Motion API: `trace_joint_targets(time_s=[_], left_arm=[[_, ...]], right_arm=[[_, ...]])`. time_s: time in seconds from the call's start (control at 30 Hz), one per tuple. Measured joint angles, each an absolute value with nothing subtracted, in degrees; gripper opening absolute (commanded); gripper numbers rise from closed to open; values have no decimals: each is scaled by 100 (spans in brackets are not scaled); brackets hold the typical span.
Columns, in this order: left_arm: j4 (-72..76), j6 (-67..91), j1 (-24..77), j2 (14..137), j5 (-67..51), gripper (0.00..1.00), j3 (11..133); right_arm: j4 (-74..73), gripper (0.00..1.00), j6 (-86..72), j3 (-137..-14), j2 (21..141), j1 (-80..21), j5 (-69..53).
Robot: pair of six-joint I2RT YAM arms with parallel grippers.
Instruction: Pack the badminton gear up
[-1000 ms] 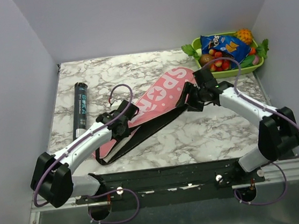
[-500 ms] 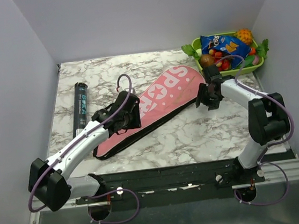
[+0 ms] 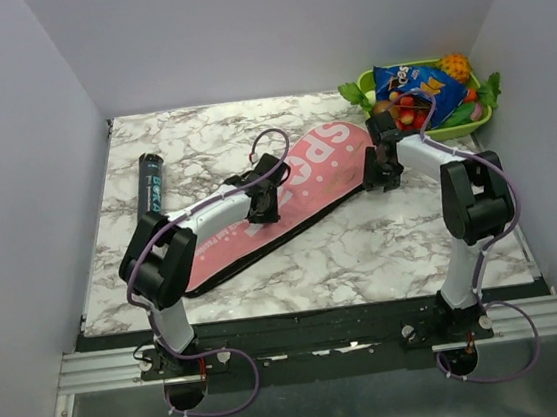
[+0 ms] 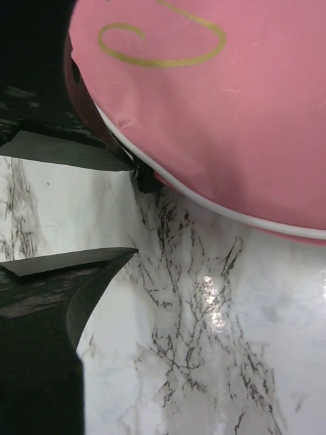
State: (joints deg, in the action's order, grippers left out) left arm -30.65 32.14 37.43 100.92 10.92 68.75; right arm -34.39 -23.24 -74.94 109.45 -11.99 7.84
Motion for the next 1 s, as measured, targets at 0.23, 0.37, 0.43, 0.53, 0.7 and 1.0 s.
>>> trace_joint_targets(time_s=[0.23,0.37,0.43,0.53,0.7,1.0], left_arm=[[-2947,3116,3691,10418,1197,36,7102],[-2923,3061,3675,10440,1203,35,7102],[-2917,3041,3669,10440,1203,35,7102],[-2864,3017,3658,10440,1201,35,7076],[-2799,2993,3629,10440,1201,35,7059],[-2738,2974,3594,10440,1199,35,7052]], right_arm=[[-3288,45,-2130,-7666,11120,-1199,626],[-3223,44,-2073,-7677,11128,-1199,497],[-3216,42,-2045,-7677,11135,-1199,454],[-3236,37,-1997,-7736,11183,-1199,386],[-3240,26,-1933,-7946,11330,-1201,250],[-3459,3,-1780,-8438,11622,-1271,204]])
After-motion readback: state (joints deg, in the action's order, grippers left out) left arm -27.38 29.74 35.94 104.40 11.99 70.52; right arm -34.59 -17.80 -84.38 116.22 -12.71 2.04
